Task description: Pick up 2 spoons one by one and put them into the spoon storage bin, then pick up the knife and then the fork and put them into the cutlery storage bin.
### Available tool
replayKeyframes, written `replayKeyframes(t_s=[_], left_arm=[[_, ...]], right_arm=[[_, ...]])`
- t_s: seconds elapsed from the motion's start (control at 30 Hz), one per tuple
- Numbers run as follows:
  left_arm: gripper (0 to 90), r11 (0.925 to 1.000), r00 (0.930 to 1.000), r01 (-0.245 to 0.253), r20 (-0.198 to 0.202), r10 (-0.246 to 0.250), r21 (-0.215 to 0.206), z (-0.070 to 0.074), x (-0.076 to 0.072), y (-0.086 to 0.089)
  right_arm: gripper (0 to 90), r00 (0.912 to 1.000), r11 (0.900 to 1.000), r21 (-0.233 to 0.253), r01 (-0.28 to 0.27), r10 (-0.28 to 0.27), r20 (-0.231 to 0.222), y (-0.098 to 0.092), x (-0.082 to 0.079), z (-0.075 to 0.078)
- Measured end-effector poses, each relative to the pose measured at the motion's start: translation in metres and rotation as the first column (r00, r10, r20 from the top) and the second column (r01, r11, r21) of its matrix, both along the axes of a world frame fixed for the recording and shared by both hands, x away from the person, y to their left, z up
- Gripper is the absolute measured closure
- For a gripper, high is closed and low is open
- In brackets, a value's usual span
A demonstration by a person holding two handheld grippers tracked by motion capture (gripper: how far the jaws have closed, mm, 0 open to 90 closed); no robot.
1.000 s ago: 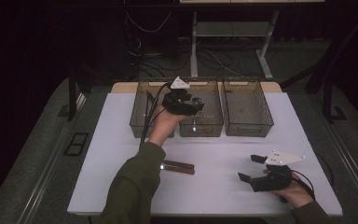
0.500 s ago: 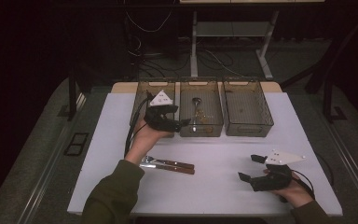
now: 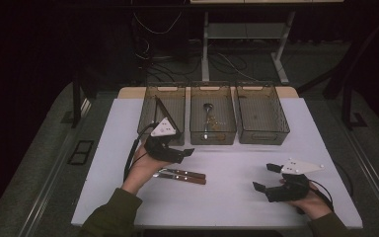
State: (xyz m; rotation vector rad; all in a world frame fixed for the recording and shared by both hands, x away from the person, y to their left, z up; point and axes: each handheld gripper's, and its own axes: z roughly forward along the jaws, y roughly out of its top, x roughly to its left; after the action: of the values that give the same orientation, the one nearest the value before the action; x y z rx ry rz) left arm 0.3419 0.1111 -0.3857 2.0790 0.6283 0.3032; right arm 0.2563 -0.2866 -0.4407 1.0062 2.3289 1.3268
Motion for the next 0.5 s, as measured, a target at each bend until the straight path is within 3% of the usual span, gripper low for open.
replayKeyframes(t_s=[0.13, 0.3, 0.5], left_arm=[[33.1, 0.9998, 0.9999, -0.011, -0.007, 0.011, 0.019, -0.008, -0.007, 0.009], [56.5, 0.9984, 0.9993, -0.025, -0.027, 0.027, 0.05, -0.021, -0.012, 0.023], [80.2, 0.9876, 0.9945, -0.044, -0.087, 0.058, 0.151, -0.039, -0.008, 0.034]], right_arm=[[14.1, 1.0, 1.0, 0.002, 0.005, -0.005, 0.0, -0.001, 0.0, 0.0], [14.1, 1.0, 1.0, -0.004, 0.001, -0.001, 0.0, 0.001, 0.001, -0.001], [14.1, 1.0, 1.0, -0.002, 0.005, -0.005, 0.0, 0.0, 0.001, 0.0]])
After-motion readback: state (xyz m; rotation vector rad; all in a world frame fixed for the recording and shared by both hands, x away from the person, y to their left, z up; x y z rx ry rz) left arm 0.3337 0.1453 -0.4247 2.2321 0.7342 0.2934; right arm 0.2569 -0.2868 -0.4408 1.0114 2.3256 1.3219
